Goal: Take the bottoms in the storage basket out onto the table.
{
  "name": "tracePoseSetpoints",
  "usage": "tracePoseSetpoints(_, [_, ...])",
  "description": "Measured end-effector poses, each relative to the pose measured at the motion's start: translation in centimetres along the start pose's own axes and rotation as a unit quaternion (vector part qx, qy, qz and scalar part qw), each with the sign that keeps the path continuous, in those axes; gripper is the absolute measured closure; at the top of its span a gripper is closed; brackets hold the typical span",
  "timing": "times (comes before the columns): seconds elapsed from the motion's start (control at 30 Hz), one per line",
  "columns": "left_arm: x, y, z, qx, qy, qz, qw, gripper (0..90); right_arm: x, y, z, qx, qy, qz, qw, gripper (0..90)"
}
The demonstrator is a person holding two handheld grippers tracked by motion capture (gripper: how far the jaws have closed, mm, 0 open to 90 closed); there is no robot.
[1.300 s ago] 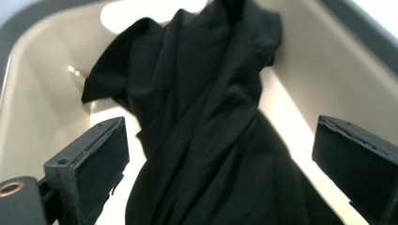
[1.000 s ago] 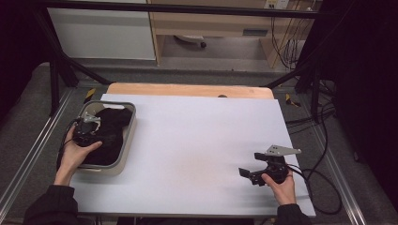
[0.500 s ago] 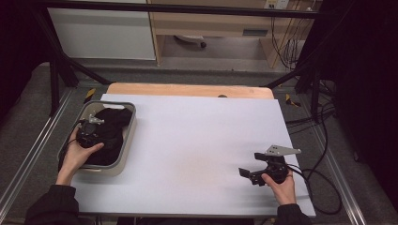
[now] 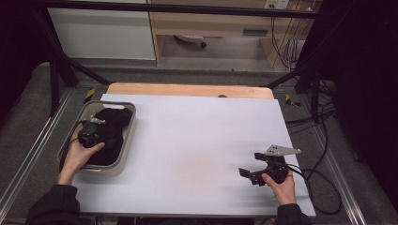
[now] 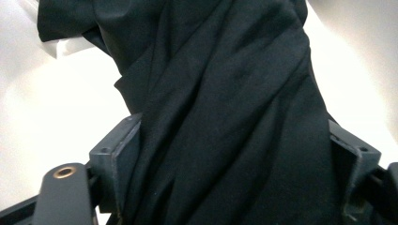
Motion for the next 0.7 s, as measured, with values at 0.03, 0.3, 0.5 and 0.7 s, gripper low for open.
tracePoseSetpoints(0.03, [0.02,0.00,0.00,-0.001,-0.002,0.000,1.0000,23.1,0.00,0.00,0.00,0.000,0.000,0.000,1.0000,0.6])
tracePoseSetpoints(0.3, [-0.09,-0.07,-0.05,-0.003,-0.005,-0.005,1.0000,39.6,0.00,0.00,0.00,0.000,0.000,0.000,1.0000,0.6])
tracePoseSetpoints(0.5, [-0.20,-0.16,-0.12,-0.005,-0.002,-0.008,1.0000,50.9,-0.01,0.00,0.01,0.001,-0.002,0.000,1.0000,0.6])
tracePoseSetpoints(0.7, [-0.28,-0.20,-0.15,-0.008,0.000,-0.002,1.0000,61.6,-0.02,-0.02,0.00,0.001,-0.001,0.001,1.0000,0.6])
Point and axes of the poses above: each handheld gripper's, and its own axes: y roughly forward along the jaws, z roughly out of its underside, x roughly to its left, the point moved 5 cm from there along y, roughly forward along the jaws, and after that the axes turned 12 degrees about -x, right-handed, at the moved point
